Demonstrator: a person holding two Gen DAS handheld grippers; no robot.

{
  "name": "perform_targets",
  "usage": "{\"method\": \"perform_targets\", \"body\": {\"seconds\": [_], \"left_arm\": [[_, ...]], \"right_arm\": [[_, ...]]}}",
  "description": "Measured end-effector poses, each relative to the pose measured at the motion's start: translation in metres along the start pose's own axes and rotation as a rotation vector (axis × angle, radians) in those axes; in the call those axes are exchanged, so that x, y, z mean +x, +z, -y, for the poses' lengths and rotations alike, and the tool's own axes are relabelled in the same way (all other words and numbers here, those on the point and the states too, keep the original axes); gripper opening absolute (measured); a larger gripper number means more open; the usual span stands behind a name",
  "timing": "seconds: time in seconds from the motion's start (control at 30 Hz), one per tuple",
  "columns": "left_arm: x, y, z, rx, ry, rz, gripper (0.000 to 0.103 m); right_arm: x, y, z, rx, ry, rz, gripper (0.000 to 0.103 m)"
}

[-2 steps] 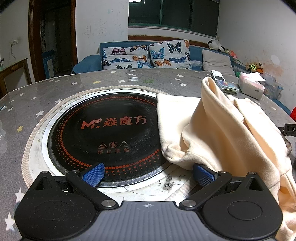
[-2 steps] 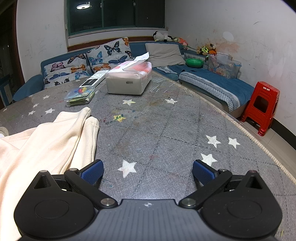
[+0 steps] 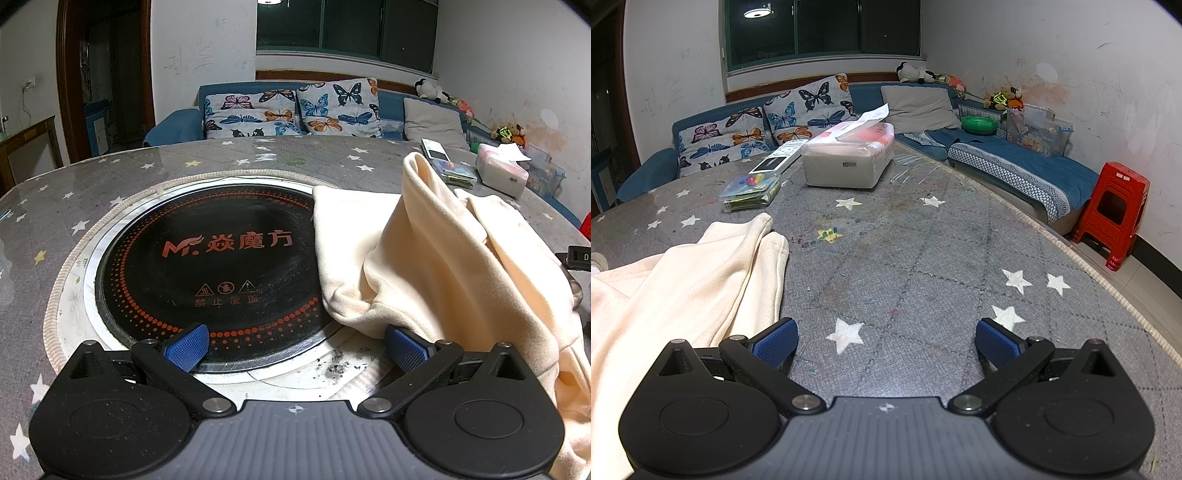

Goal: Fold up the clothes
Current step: 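Move both grippers toward the crumpled cream sweatshirt on the table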

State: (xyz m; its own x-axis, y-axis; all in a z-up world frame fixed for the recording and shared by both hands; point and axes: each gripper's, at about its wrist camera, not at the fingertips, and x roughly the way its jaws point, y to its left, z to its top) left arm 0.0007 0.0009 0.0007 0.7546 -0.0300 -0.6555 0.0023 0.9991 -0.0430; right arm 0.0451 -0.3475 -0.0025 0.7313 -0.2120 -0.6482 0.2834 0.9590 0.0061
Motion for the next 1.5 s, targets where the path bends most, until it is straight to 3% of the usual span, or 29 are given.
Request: {"method": "perform_targets", "body": {"seconds": [0.27, 0.5, 0.87, 1.5], "left_arm": [[0.002, 0.0, 0.0, 0.001, 0.003, -0.003, 0.103], [-0.003, 0.003, -0.002, -0.014, 0.022, -0.023, 0.103], [-0.026, 0.01, -0.004, -0.037, 0.027, 0.009, 0.103], [-0.068, 0.014, 0.023, -0.001, -0.038, 0.073, 0.103]], "right_arm": [[-0.002, 0.0, 0.001, -0.007, -0.006, 0.001, 0.103], [-0.004, -0.002, 0.0, -0.035, 0.042, -0.002, 0.103], [-0.041, -0.004, -0.003, -0.069, 0.115, 0.029, 0.103], [-0.101, -0.023, -0.018, -0.156, 0.237, 0.038, 0.103]]}}
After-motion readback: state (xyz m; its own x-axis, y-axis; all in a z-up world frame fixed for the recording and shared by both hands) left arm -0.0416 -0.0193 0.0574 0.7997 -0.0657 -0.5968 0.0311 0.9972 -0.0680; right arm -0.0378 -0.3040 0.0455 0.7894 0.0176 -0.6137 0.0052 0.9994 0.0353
